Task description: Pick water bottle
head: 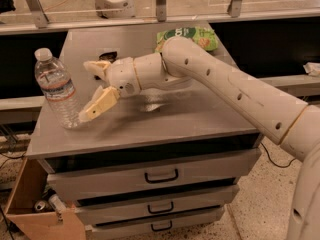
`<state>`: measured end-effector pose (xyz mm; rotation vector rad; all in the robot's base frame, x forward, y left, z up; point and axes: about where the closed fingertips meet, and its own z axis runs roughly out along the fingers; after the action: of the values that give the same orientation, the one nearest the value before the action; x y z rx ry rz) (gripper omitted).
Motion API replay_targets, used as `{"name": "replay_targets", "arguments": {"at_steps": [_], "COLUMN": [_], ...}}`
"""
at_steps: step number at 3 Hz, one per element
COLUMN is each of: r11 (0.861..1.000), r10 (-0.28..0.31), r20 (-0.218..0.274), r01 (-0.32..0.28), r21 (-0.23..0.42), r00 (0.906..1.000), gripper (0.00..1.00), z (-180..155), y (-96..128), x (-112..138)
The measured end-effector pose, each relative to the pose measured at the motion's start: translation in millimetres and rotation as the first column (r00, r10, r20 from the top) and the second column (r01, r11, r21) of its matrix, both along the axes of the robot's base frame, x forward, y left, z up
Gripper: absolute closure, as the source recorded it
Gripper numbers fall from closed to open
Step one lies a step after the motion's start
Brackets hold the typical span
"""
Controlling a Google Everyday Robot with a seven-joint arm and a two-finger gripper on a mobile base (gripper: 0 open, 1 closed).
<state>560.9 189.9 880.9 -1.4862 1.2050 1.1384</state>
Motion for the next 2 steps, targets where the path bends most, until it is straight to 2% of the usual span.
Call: {"name": "replay_targets", "arguments": {"at_steps": [1, 2], "r11": [0.999, 0.996], "r10": [0.034, 0.072], "r20": [-0.022, -0.04], "r01": [-0.033, -0.07], "r21": [0.031, 0.062], "r00": [0.9992, 0.9966], "gripper": [0.0, 0.14], "z": [1.2, -2.1], "y": [19.2, 38.8], "x": [-9.9, -20.5]}}
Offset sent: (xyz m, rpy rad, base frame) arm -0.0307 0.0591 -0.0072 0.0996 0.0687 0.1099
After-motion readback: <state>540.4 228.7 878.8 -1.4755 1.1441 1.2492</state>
